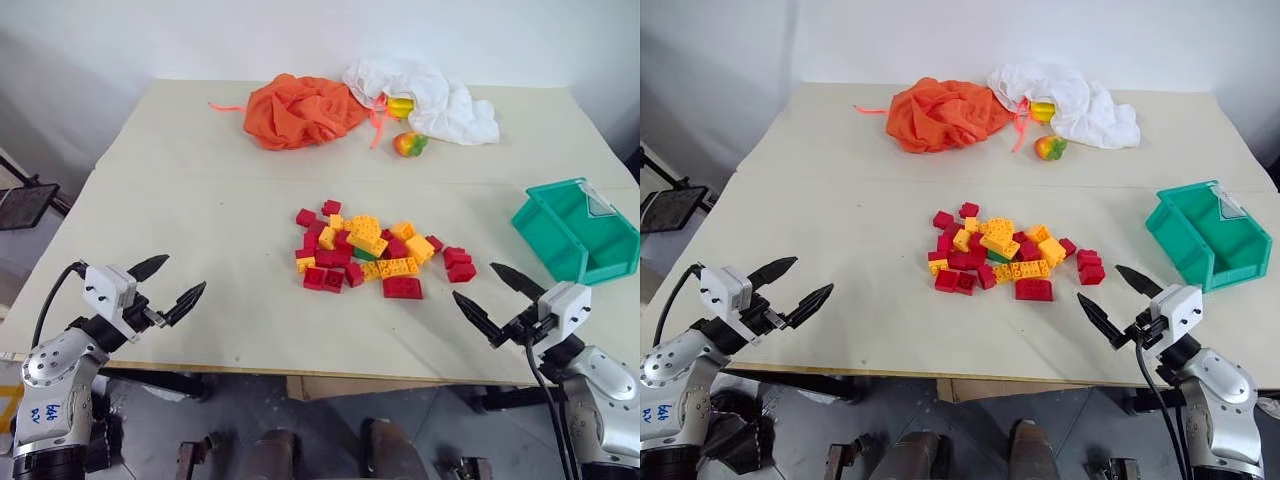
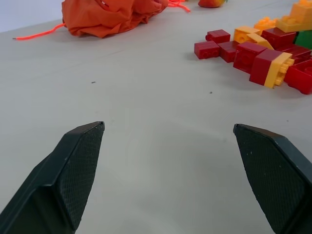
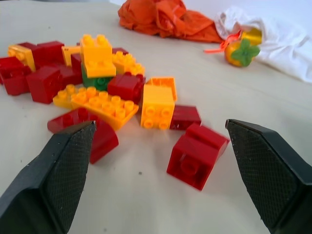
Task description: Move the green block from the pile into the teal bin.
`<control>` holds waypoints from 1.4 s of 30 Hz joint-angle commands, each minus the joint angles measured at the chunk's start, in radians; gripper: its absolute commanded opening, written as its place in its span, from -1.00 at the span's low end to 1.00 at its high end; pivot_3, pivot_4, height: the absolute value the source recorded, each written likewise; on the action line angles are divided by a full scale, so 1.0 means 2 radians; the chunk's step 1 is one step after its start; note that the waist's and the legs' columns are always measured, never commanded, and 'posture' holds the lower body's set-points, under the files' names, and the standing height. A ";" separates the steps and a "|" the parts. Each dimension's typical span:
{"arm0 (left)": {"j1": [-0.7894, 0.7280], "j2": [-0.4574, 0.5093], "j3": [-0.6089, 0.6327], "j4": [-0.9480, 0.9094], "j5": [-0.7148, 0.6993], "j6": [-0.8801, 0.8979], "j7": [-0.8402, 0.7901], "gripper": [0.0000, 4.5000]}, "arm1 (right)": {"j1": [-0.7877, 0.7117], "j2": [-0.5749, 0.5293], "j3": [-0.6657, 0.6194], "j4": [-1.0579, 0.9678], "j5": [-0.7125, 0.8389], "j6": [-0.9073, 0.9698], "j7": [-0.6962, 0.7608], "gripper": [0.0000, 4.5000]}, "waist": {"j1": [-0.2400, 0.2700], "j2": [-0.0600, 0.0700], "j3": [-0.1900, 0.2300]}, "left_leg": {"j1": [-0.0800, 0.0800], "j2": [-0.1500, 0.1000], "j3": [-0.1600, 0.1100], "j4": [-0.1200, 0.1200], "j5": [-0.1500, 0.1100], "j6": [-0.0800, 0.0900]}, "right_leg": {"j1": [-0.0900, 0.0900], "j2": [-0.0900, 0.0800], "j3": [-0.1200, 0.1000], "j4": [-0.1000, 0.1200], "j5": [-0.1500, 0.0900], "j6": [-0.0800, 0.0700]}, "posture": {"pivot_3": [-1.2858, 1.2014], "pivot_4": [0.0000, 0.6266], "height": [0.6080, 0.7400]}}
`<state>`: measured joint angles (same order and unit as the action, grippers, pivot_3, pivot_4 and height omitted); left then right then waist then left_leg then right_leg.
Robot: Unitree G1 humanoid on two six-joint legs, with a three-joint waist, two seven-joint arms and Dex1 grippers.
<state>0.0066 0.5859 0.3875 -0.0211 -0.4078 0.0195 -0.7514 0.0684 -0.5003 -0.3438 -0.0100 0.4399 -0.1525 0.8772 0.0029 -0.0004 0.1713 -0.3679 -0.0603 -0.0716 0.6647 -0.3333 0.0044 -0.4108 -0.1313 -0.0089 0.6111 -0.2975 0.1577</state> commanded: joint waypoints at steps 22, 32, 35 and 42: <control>-0.098 0.022 -0.103 -0.004 -0.027 -0.010 -0.152 1.00 | -0.084 -0.096 0.136 -0.069 0.012 0.143 0.120 -0.91 | -0.004 0.000 0.000 | 0.000 0.001 0.000 0.000 0.000 0.000 | 0.000 0.001 0.000 0.000 0.000 0.000 | 0.03 -0.52 1.00; -0.088 0.016 -0.100 -0.023 -0.040 0.017 -0.138 1.00 | -0.268 0.048 0.263 0.021 -0.126 0.153 -0.021 -0.98 | -0.002 0.000 0.000 | -0.001 0.000 0.000 0.001 0.000 0.000 | -0.001 0.000 0.000 0.001 0.000 0.000 | 0.03 -0.52 1.00; -0.092 0.015 -0.106 -0.033 -0.040 0.023 -0.136 1.00 | -0.323 0.075 0.256 0.102 -0.154 0.132 -0.063 -0.98 | -0.003 0.000 0.000 | -0.001 0.000 -0.001 0.001 0.000 0.000 | -0.001 0.000 -0.001 0.001 0.000 0.000 | 0.03 -0.52 1.00; -0.102 0.005 -0.111 -0.038 -0.038 0.026 -0.128 1.00 | -0.418 0.061 0.235 0.284 -0.195 0.071 -0.106 -0.98 | -0.007 0.000 0.000 | -0.001 0.000 0.000 0.000 0.000 -0.001 | -0.002 0.000 -0.001 0.003 0.000 0.000 | 0.03 -0.52 1.00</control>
<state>-0.1919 0.5985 0.1639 -0.0702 -0.4748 0.0779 -1.0148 -0.7403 -0.3586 0.1542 0.4879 0.0681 0.0311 0.6913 -0.0111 -0.0003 0.1714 -0.3696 -0.0602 -0.0726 0.6657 -0.3331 0.0033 -0.4138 -0.1306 -0.0114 0.6179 -0.2971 0.1569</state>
